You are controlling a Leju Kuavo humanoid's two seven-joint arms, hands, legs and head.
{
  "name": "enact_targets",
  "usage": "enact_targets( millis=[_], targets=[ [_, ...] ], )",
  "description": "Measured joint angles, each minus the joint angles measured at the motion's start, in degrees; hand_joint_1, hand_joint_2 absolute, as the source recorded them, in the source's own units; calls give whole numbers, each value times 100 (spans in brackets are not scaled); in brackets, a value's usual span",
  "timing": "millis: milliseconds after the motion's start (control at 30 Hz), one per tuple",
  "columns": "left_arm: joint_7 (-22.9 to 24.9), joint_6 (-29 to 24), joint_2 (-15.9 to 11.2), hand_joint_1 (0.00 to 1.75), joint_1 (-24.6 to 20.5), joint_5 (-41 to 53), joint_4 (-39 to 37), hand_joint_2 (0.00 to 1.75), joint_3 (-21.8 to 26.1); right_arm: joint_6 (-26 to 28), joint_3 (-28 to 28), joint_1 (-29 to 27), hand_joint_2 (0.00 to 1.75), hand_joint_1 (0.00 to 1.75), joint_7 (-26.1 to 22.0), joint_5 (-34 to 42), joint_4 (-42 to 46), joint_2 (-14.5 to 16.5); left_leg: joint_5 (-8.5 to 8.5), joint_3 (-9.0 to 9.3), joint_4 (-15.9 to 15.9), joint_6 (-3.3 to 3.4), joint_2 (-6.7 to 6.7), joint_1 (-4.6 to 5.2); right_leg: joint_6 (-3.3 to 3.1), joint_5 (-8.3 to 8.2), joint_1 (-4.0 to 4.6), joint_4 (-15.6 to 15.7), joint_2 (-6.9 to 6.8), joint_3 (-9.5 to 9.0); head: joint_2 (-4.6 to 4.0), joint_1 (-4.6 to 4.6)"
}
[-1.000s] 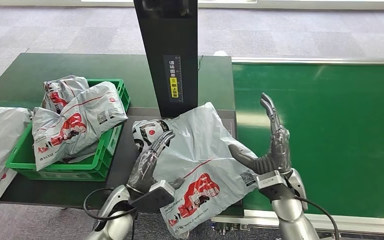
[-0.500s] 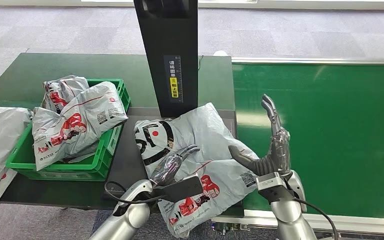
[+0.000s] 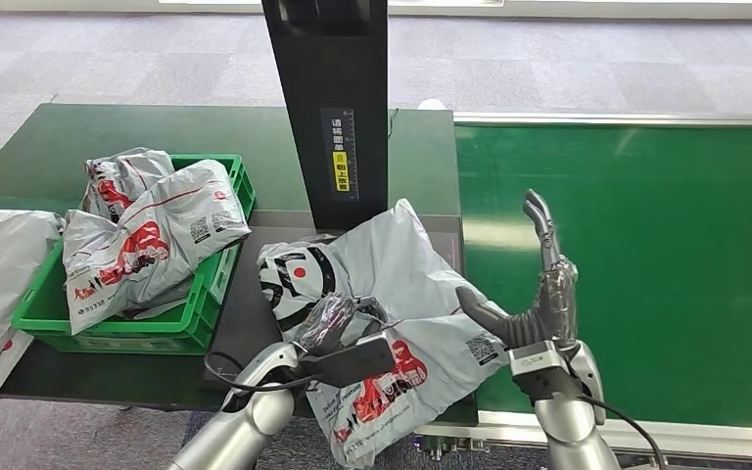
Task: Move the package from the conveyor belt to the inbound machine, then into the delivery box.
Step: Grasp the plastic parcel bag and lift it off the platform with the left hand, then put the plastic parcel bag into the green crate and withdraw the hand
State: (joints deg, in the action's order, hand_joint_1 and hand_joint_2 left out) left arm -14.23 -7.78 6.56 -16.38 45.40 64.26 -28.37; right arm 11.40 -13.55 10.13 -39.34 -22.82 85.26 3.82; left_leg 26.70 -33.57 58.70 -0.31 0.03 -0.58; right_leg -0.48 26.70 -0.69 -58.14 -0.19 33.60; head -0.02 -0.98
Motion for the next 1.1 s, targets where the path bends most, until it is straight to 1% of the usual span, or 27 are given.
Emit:
enact_targets(
  millis=[100, 200, 367, 567, 733, 800, 900, 1100],
  targets=[
    [-323, -316, -35, 175, 23, -91, 87, 175, 0, -1, 24, -31, 175, 0, 30, 1, 52, 0, 0, -1, 0, 0, 0, 0, 0, 0, 0, 0, 0, 0, 0, 0],
    [-722, -824, -90, 175, 86, -225, 295, 175, 2, -4, 48, -57, 175, 0, 51, 8, 102, 0, 0, -1, 0, 0, 0, 0, 0, 0, 0, -1, 0, 0, -1, 1],
    [-1369, -1593, -221, 175, 273, -521, 896, 175, 19, -14, 93, -88, 175, 0, 91, 39, 180, 0, 0, -1, 0, 0, 0, -1, 0, 0, 0, -1, 0, 1, -1, 0],
    [-1853, -2377, -354, 175, 495, -668, 1606, 175, 81, -15, 112, -87, 175, 0, 109, 128, 207, 0, 0, -2, 0, 0, 0, -1, 0, 0, 1, -1, 0, 0, 0, 1],
    [-2143, -3054, -391, 175, 634, -627, 2130, 175, 255, -20, 114, -59, 175, 0, 116, 172, 226, 0, -1, -2, 0, 0, 0, -1, 0, 0, 1, -1, 0, 0, -1, 1],
    [-2324, -3177, -354, 175, 704, -535, 2356, 175, 402, -31, 114, -35, 175, 0, 125, 212, 230, -1, -1, -2, 0, 0, 0, -1, 0, 0, 1, -1, 0, 0, -1, 1],
    [-2518, -3218, -199, 175, 831, -289, 2767, 175, 719, -54, 113, 12, 175, 0, 138, 239, 225, -1, -1, -3, 0, 0, 0, -1, 0, 0, 0, -1, 0, 0, -1, 1],
    [-2555, -3232, 231, 175, 993, 383, 3565, 175, 1458, -91, 100, 126, 175, 0, 142, 243, 171, 0, -1, -3, 0, 0, 0, 0, 0, 0, 0, -1, -1, 0, -1, 0]
  ],
)
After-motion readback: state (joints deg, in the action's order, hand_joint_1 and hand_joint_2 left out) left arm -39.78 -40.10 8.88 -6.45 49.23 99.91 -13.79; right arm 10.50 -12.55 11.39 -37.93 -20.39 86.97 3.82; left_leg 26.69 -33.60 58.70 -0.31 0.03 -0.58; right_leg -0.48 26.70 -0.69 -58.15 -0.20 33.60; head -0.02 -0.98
